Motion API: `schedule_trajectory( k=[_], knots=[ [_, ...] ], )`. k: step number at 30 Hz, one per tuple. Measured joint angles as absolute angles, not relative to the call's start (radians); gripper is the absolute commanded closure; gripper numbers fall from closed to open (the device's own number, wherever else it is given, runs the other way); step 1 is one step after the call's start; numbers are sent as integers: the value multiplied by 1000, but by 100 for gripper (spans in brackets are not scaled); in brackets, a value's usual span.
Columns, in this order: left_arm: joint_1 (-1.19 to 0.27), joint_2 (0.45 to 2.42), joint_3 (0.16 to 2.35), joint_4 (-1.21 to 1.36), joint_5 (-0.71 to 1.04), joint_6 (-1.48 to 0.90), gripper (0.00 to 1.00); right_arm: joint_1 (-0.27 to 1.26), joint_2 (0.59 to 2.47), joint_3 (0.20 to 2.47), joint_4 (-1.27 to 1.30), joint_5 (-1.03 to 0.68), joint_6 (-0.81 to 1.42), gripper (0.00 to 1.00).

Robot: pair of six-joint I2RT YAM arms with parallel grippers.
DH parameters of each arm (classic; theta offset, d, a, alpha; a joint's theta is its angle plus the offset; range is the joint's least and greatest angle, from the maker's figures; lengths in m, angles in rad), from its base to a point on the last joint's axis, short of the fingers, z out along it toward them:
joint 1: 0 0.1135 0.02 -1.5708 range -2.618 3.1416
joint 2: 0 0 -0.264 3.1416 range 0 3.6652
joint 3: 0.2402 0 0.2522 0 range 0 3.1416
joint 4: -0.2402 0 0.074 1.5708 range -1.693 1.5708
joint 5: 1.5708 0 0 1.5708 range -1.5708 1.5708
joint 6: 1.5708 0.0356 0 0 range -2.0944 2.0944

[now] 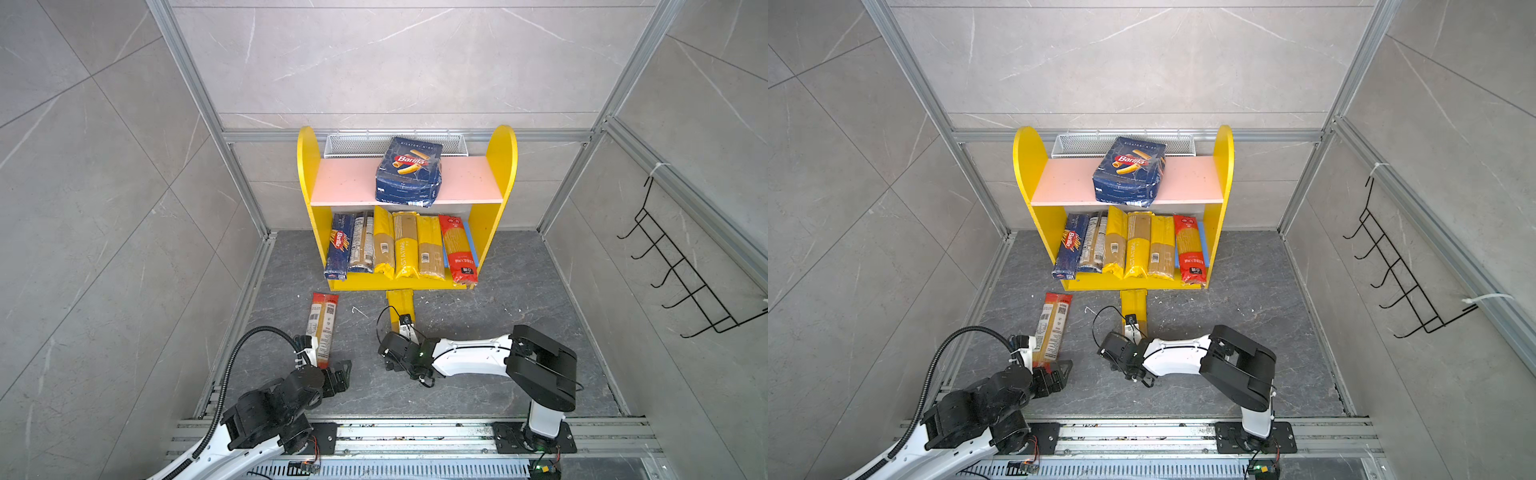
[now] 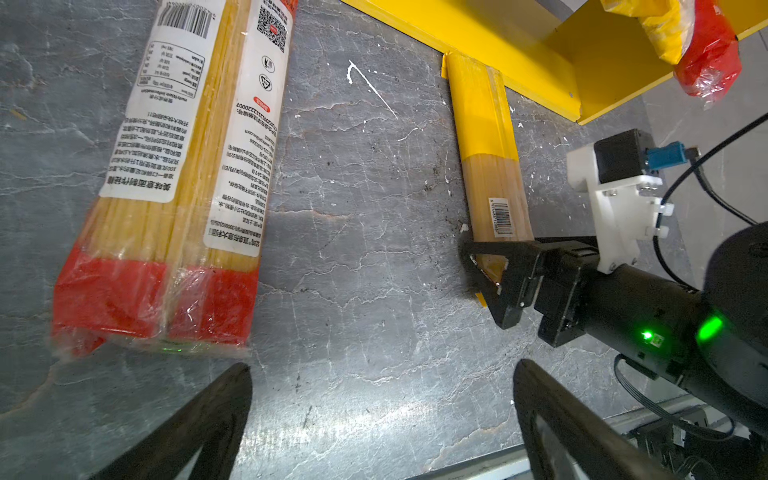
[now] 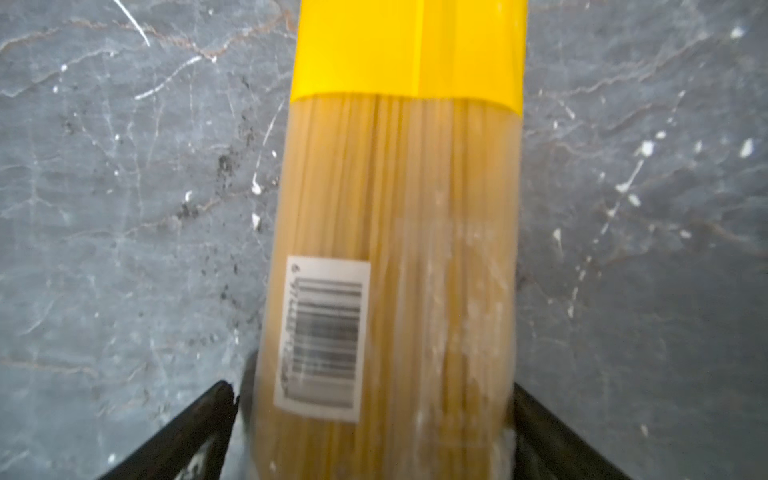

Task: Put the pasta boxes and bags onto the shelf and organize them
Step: 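Grasp the yellow spaghetti bag at its middle with the right gripper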

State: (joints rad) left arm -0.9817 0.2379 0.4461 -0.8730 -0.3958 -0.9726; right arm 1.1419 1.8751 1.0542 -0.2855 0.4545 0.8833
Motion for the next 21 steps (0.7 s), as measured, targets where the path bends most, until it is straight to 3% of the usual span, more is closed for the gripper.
schedule_trajectory(
  k=[7, 12, 21],
  knots=[
    [-982, 228, 446, -886, -395, -973, 0, 1171, 1948, 1118, -298, 541, 933, 13],
    [-982, 228, 446, -892, -396, -973, 0, 1186, 1976, 1128, -285, 582, 970, 43],
    [-982, 228, 447, -899, -405, -973, 0, 1192, 1950, 1069, -206, 604, 1008, 69]
  ],
)
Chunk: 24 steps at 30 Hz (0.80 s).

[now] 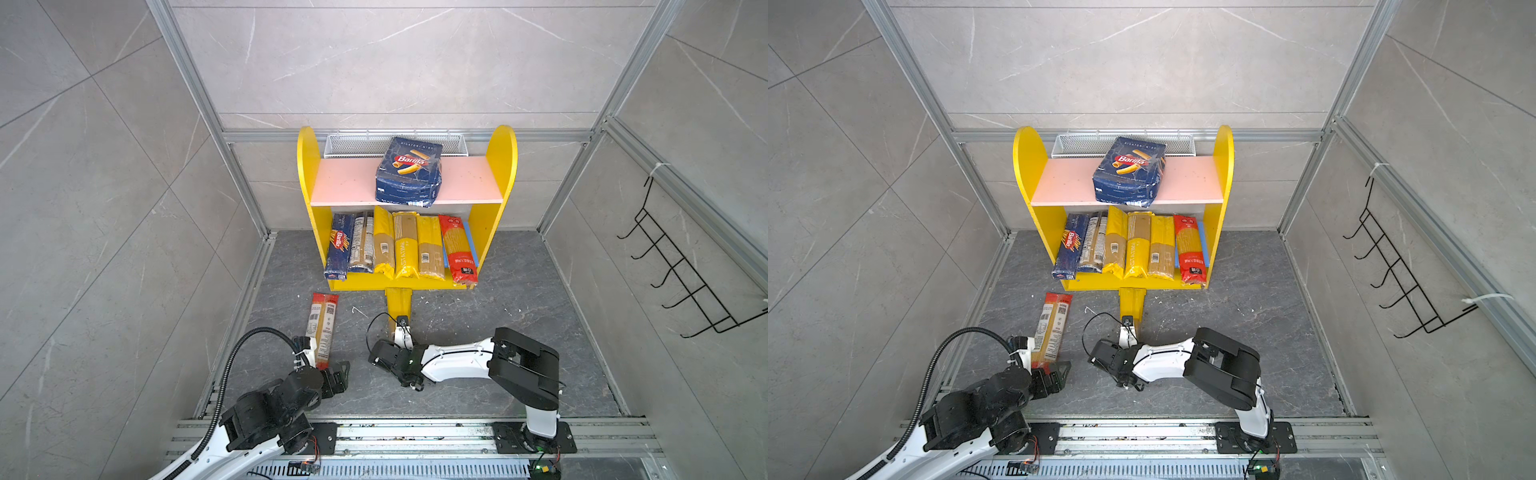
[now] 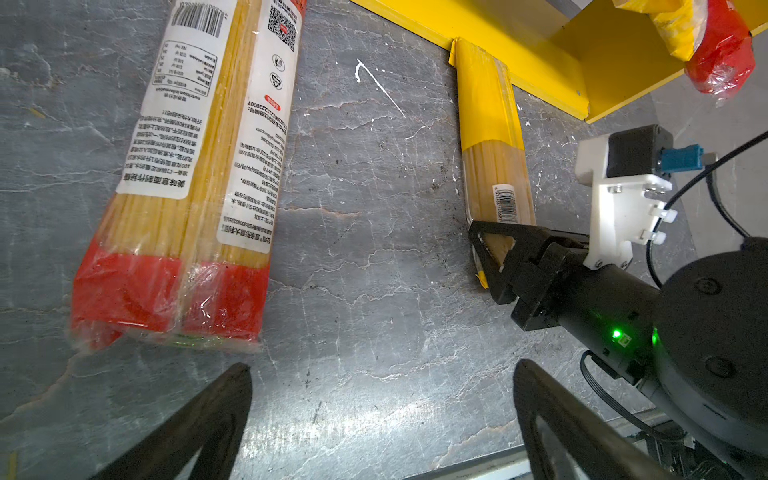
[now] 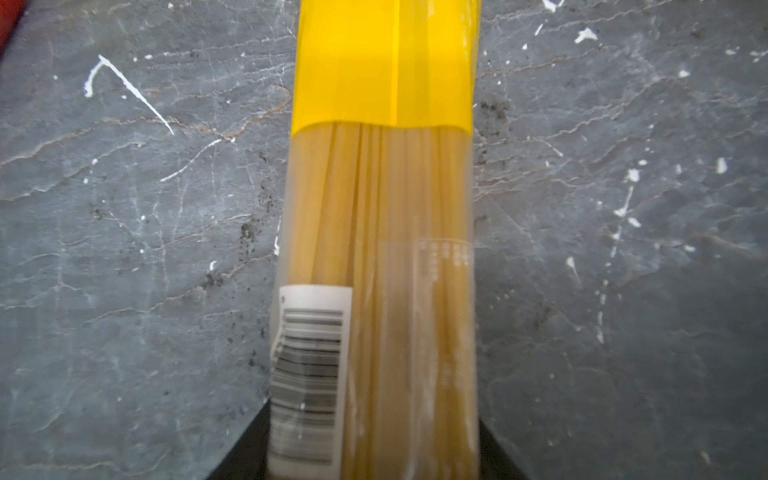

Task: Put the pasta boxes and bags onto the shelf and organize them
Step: 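Grasp the yellow spaghetti bag at its middle with the right gripper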

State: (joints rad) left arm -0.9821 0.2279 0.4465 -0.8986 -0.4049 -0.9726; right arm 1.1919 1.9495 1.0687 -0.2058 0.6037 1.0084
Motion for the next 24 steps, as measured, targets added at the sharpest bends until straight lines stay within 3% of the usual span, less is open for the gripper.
schedule_trajectory(
  k=[6, 14, 17, 24],
  knots=[
    [-982, 240, 448, -899, -418, -973, 0, 1204, 1862, 977, -178, 556, 1018, 83],
    [-982, 278, 462, -895, -418, -973, 0, 1217, 1747, 880, -242, 490, 1021, 90],
    [-982, 301, 467, -891, -418, -973, 0, 1217, 1706, 854, -270, 470, 1021, 99],
    [-982, 370, 480, -852, -417, -968, 0, 1217, 1559, 789, -348, 399, 1021, 100]
  ],
)
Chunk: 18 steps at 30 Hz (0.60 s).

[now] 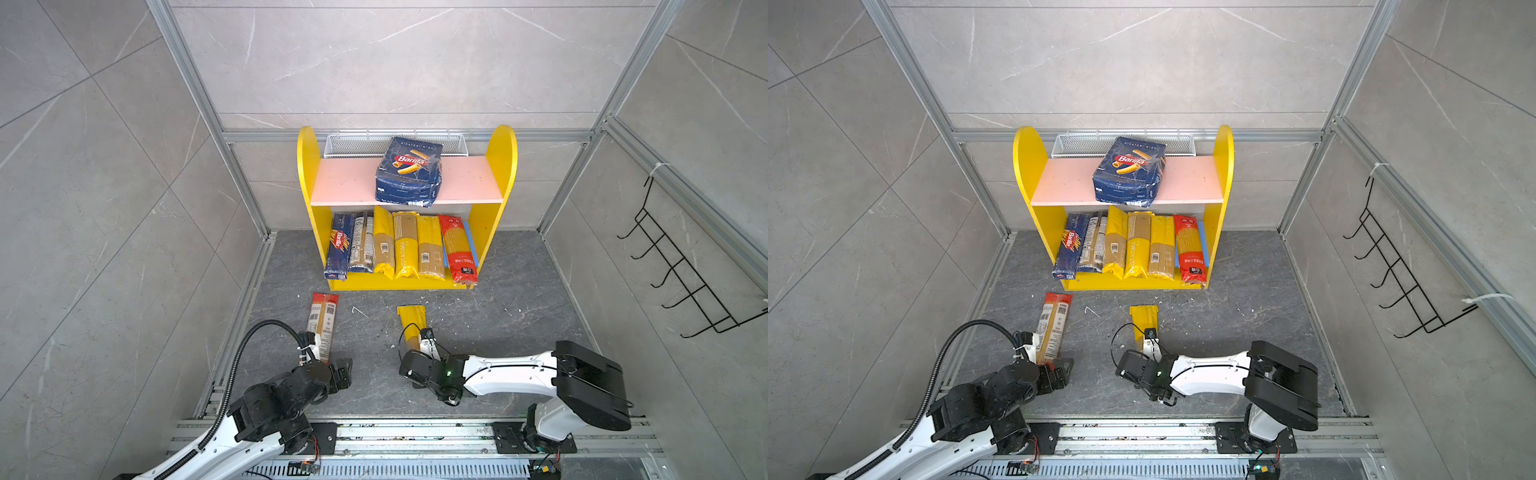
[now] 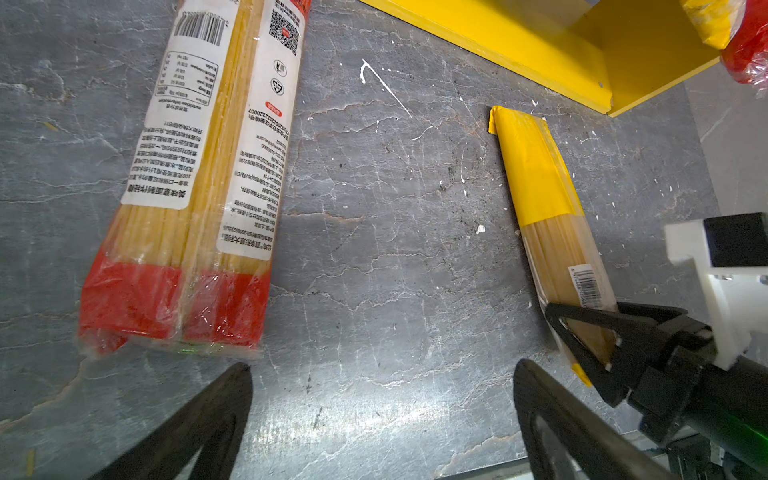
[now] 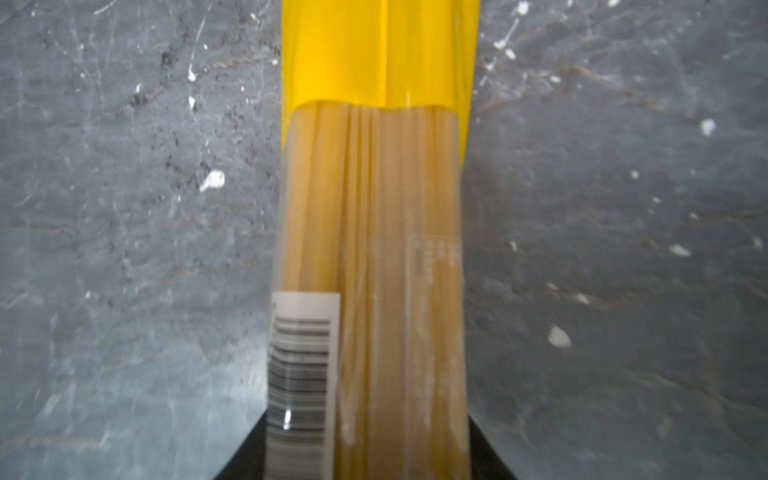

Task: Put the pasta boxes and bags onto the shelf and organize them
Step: 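Grasp the yellow spaghetti bag at its middle with the right gripper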

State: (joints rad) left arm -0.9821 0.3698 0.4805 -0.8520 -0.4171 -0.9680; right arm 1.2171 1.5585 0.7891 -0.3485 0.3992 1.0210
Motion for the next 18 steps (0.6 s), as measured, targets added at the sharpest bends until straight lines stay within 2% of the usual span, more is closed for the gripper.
schedule_trajectory(
  k=[11, 18],
  knots=[
    [-982, 491, 486, -763, -416, -957, 0, 1217, 1323, 709, -430, 282, 1010, 100],
    [-982, 543, 515, -727, -416, -945, 0, 1195, 1283, 670, -357, 195, 1001, 100]
  ],
)
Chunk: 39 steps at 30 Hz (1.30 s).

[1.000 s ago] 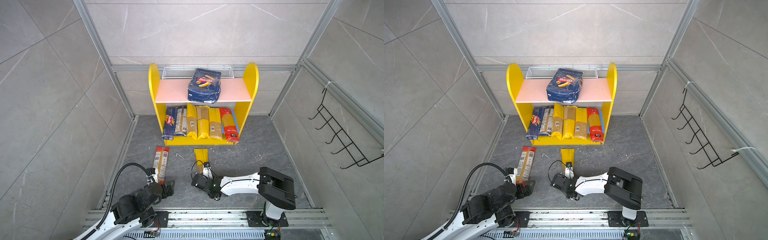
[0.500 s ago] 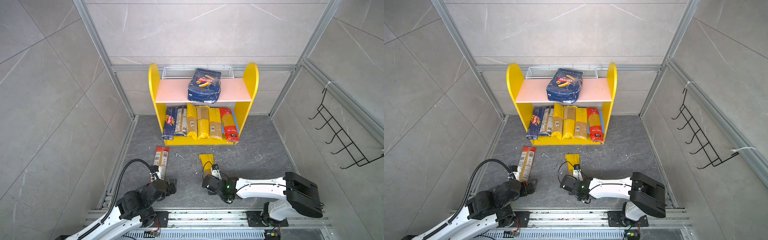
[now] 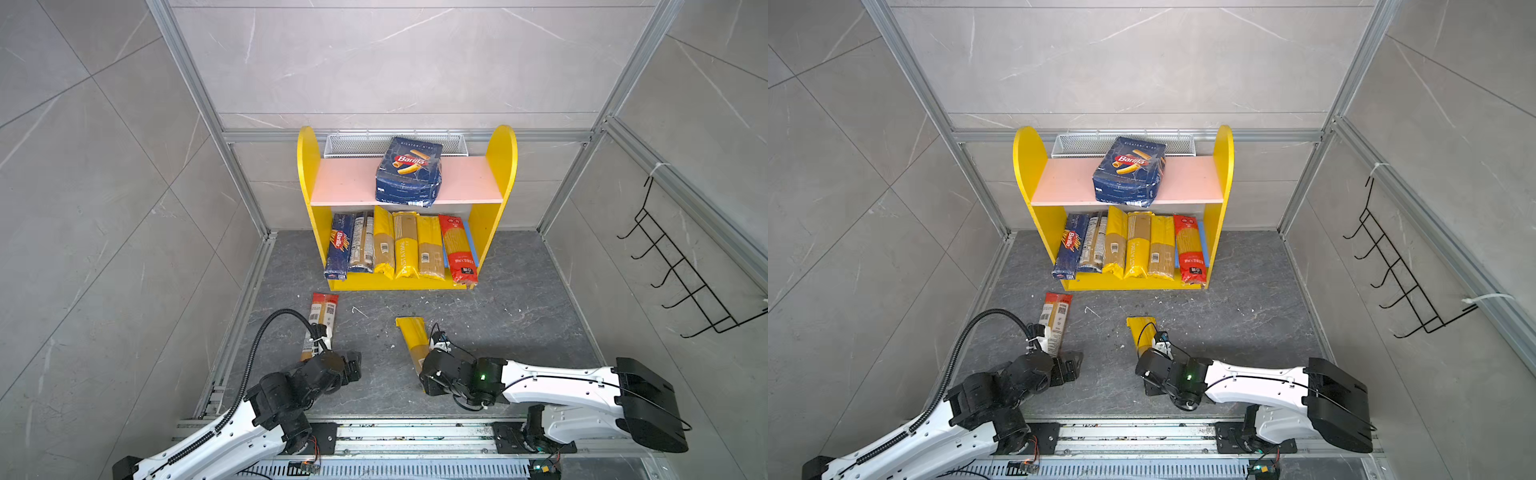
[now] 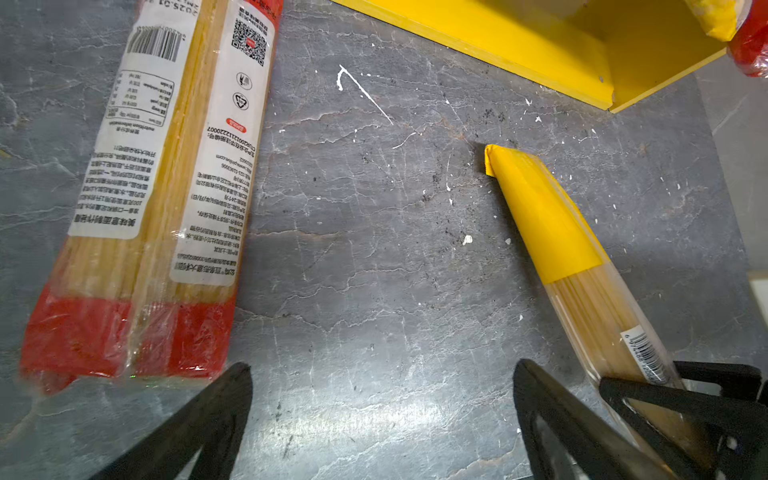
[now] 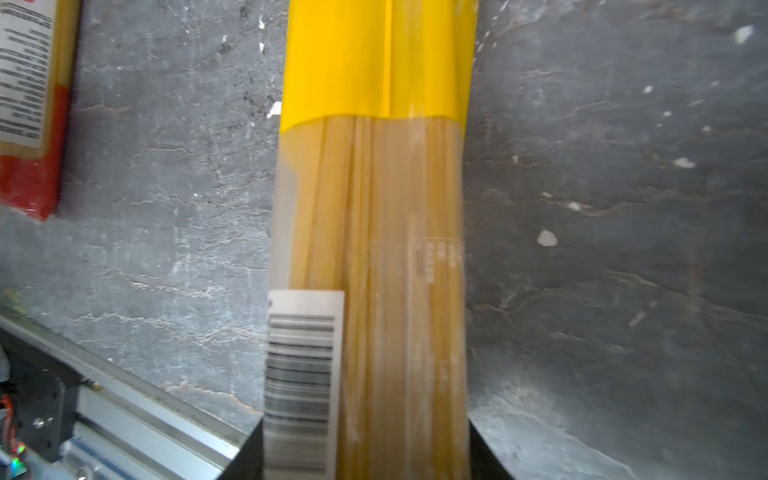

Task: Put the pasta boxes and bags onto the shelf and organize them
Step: 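Grasp the yellow spaghetti bag at its middle with the right gripper, then lift the yellow spaghetti bag upright with the right gripper toward the shelf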

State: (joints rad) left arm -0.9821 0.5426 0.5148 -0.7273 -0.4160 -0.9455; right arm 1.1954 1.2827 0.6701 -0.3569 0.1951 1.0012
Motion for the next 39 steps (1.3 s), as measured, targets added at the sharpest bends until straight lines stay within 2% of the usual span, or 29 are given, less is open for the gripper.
schedule_trajectory(
  k=[10, 25, 32, 39],
  knots=[
    [-982, 603, 567, -714, -417, -924, 0, 1104, 1122, 599, -299, 47, 999, 100],
    [-982, 727, 691, -706, -442, -900, 0, 1042, 851, 621, -461, -79, 975, 100],
    [-982, 805, 776, -706, -465, -875, 0, 1017, 734, 738, -611, -83, 944, 100],
    [-981, 896, 862, -691, -471, -819, 0, 1011, 714, 923, -726, -52, 896, 100]
  ],
)
